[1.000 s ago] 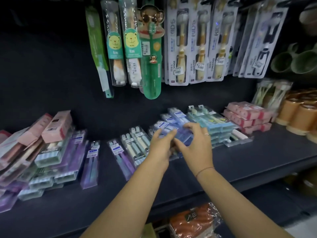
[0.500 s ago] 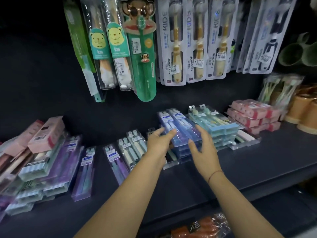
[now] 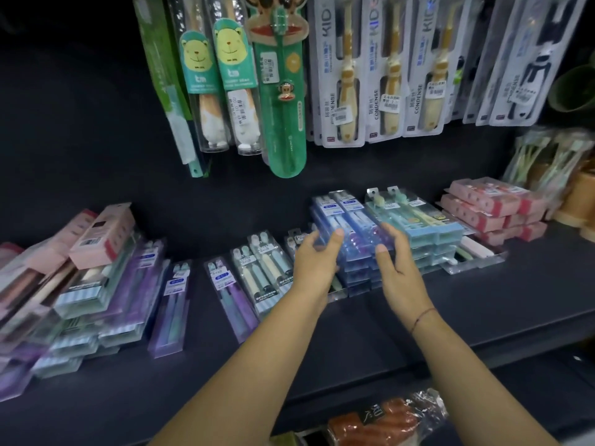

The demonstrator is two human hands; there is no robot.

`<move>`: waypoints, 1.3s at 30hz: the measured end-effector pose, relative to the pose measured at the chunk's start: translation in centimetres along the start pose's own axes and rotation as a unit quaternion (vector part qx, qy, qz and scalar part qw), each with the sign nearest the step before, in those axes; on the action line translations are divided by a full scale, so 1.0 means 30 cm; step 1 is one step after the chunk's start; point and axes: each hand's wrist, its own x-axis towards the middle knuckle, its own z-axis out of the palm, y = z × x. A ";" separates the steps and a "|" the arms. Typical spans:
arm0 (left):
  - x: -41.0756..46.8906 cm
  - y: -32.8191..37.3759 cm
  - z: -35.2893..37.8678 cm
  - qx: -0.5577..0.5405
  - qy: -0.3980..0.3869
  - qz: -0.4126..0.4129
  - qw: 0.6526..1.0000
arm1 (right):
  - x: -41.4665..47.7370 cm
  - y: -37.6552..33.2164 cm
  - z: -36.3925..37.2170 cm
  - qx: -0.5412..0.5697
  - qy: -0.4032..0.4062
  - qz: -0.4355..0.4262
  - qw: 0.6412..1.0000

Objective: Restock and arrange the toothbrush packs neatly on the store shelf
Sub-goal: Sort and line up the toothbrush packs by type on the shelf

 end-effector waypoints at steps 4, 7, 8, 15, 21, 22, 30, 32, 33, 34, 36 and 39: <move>-0.094 -0.028 -0.223 0.130 0.043 0.101 0.985 | -0.028 -0.043 0.017 -0.115 0.048 -0.052 0.991; -0.180 -0.092 -0.472 0.268 0.120 0.166 0.941 | -0.091 -0.131 0.077 -0.152 0.065 -0.128 0.978; -0.209 -0.123 -0.549 0.316 0.148 0.166 0.922 | -0.122 -0.158 0.116 -0.154 0.038 -0.151 0.976; -0.316 -0.282 -0.683 0.562 0.132 0.053 0.815 | -0.270 -0.088 0.427 -0.412 -0.186 -0.309 0.837; -0.255 -0.291 -0.721 0.534 0.045 0.098 0.838 | -0.227 -0.070 0.554 -0.423 -0.154 -0.329 0.830; -0.244 -0.290 -0.731 0.516 0.033 0.107 0.849 | -0.218 -0.077 0.580 -0.415 -0.151 -0.333 0.833; -0.243 -0.254 -0.777 0.438 0.210 0.310 0.817 | -0.152 -0.151 0.709 -0.381 -0.219 -0.266 0.858; -0.234 -0.228 -0.817 0.430 0.338 0.382 0.745 | -0.161 -0.194 0.730 -0.303 -0.209 -0.231 0.901; -0.226 -0.213 -0.840 0.429 0.389 0.380 0.721 | -0.175 -0.226 0.749 -0.230 -0.194 -0.199 0.933; -0.217 -0.197 -0.864 0.433 0.424 0.362 0.709 | -0.191 -0.262 0.771 -0.148 -0.191 -0.144 0.959; -0.190 -0.183 -0.904 0.455 0.431 0.318 0.711 | -0.204 -0.333 0.827 -0.006 -0.257 0.019 0.966; -0.157 -0.188 -0.939 0.484 0.394 0.291 0.725 | -0.200 -0.356 0.924 0.084 -0.294 0.156 0.939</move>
